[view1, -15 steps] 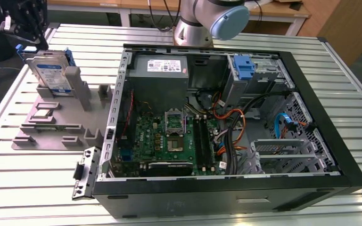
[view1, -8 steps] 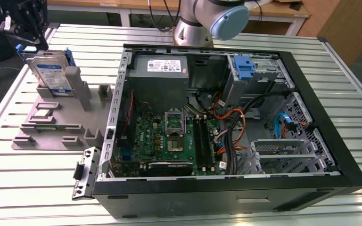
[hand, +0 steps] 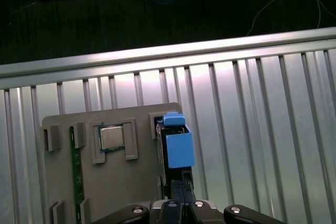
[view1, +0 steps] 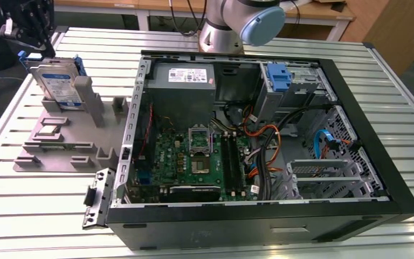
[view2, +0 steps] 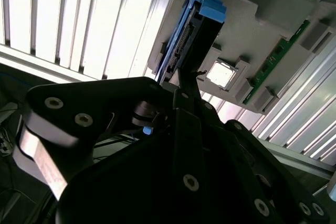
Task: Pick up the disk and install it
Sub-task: 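Pick up the disk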
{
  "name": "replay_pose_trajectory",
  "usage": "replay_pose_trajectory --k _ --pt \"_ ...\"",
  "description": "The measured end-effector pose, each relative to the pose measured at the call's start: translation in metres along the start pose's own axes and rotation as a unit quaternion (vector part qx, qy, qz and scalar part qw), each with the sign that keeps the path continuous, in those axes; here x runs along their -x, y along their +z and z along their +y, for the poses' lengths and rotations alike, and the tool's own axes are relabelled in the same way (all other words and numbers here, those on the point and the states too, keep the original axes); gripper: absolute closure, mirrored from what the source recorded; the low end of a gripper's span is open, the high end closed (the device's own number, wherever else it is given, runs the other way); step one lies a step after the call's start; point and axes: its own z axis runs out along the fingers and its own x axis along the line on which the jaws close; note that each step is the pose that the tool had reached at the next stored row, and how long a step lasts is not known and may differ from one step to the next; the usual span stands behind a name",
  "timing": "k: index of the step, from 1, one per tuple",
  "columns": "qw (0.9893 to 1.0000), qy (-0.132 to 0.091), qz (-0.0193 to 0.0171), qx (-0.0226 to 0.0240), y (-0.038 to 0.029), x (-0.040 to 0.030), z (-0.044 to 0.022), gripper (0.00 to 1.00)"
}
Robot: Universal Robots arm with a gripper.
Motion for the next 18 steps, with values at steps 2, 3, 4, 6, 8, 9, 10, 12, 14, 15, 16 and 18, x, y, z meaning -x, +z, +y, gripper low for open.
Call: replay_pose_trajectory --k 2,3,4,6,8,9,10,12,14,15,16,18 --pt "1.0000 0.000 0.0000 0.0000 0.0000 0.0000 0.0000 0.89" --pt "1.0000 0.000 0.0001 0.0000 0.0000 0.0000 0.0000 0.83" --pt "1.0000 0.000 0.0001 0.0000 0.0000 0.0000 0.0000 0.83" --pt "1.0000 0.000 0.0001 0.0000 0.0000 0.0000 0.0000 0.71" --pt "1.0000 0.000 0.0002 0.0000 0.0000 0.0000 0.0000 0.65" --pt "1.0000 0.000 0.0002 0.0000 0.0000 0.0000 0.0000 0.59" --pt "1.0000 0.000 0.0002 0.0000 0.0000 0.0000 0.0000 0.59" --pt "1.0000 0.000 0.0003 0.0000 0.0000 0.0000 0.0000 0.47" --pt "1.0000 0.000 0.0003 0.0000 0.0000 0.0000 0.0000 0.42" --pt "1.0000 0.000 0.0004 -0.0001 0.0000 0.0000 0.0000 0.42" --pt "1.0000 0.000 0.0004 -0.0001 0.0000 0.0000 0.0000 0.35" --pt "1.0000 0.000 0.0004 -0.0001 0.0005 0.0000 -0.0001 0.35"
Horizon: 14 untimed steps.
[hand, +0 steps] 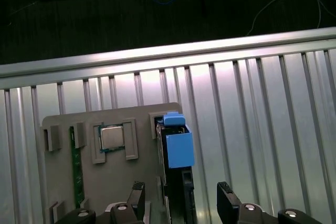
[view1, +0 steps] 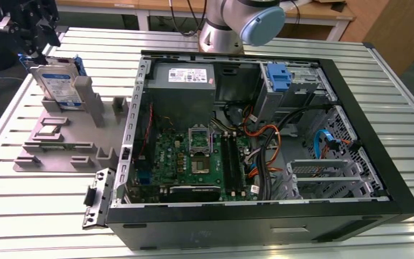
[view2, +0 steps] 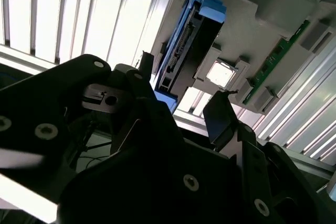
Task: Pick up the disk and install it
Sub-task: 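Pick up the disk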
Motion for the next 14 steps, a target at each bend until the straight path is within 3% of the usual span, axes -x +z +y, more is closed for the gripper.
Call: replay_pose_trajectory --k 8,14 --pt "1.0000 -0.005 0.0011 0.0002 0.0100 -0.0007 -0.0005 0.35" --pt "0.9996 -0.028 0.0031 0.0016 0.0137 -0.0010 -0.0005 0.35"
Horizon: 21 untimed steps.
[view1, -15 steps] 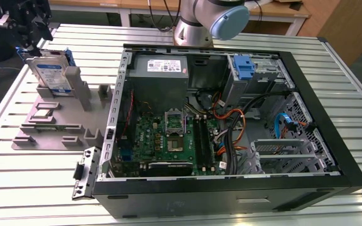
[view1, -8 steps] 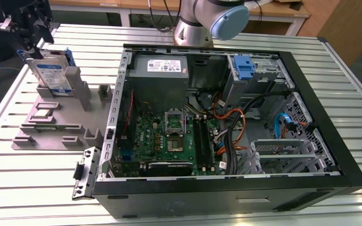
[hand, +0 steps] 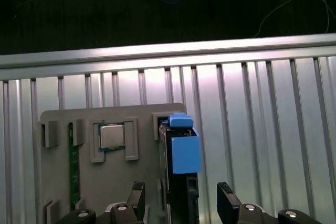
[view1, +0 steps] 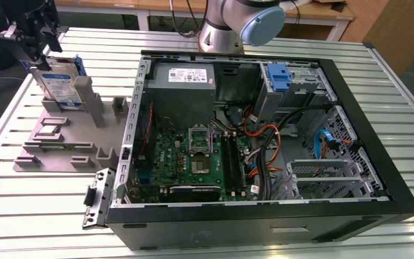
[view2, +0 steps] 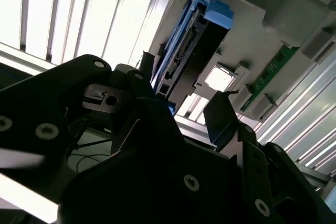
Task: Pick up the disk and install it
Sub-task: 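Pick up the disk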
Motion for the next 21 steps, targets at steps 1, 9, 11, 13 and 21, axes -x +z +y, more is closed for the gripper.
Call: replay_pose_trajectory --k 1,9,11,13,21 --pt "1.0000 -0.004 0.0003 0.0003 0.0005 0.0000 0.0000 0.35" --pt "0.9994 -0.035 0.0022 0.0021 0.0070 -0.0004 -0.0003 0.35" --pt "0.9992 -0.041 0.0025 0.0025 0.0100 -0.0006 -0.0005 0.35" --pt "0.9989 -0.046 0.0029 0.0028 0.0134 -0.0008 -0.0007 0.35" --pt "0.9982 -0.059 0.0038 0.0037 0.0195 -0.0012 -0.0011 0.35"
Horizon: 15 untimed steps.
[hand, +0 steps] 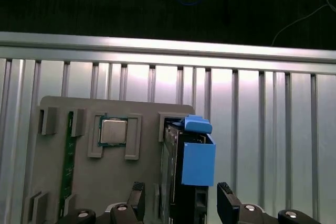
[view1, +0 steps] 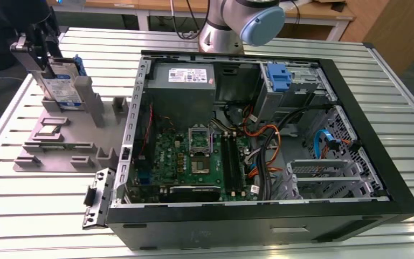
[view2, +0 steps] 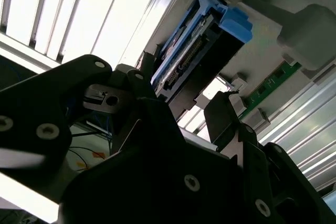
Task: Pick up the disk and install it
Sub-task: 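Pick up the disk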
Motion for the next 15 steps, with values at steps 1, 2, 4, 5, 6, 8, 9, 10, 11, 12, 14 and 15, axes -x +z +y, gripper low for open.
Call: replay_pose_trajectory --k 1,2,4,5,6,8,9,10,11,12,14,15 --pt "1.0000 0.000 0.0000 0.0000 0.0000 0.0000 0.0000 0.35" --pt "1.0000 0.000 -0.0001 -0.0001 0.0001 0.0000 0.0000 0.35" --pt "1.0000 0.000 -0.0001 -0.0001 -0.0005 0.0000 0.0000 0.35" --pt "1.0000 0.000 -0.0001 -0.0001 -0.0012 0.0001 0.0001 0.35" --pt "1.0000 0.000 -0.0001 -0.0002 -0.0020 0.0001 0.0001 0.35" --pt "1.0000 0.000 -0.0002 -0.0002 -0.0023 0.0002 0.0001 0.35" --pt "1.0000 0.000 -0.0002 -0.0003 -0.0023 0.0002 0.0001 0.35" --pt "1.0000 0.000 -0.0002 -0.0002 -0.0022 0.0005 0.0001 0.35" --pt "1.0000 0.000 -0.0003 -0.0001 -0.0020 0.0012 0.0001 0.35" --pt "1.0000 0.000 -0.0003 -0.0001 -0.0018 0.0018 0.0001 0.35" --pt "1.0000 0.000 -0.0003 -0.0002 -0.0016 0.0020 0.0000 0.35" --pt "1.0000 0.000 -0.0003 -0.0001 -0.0016 0.0020 0.0000 0.35"
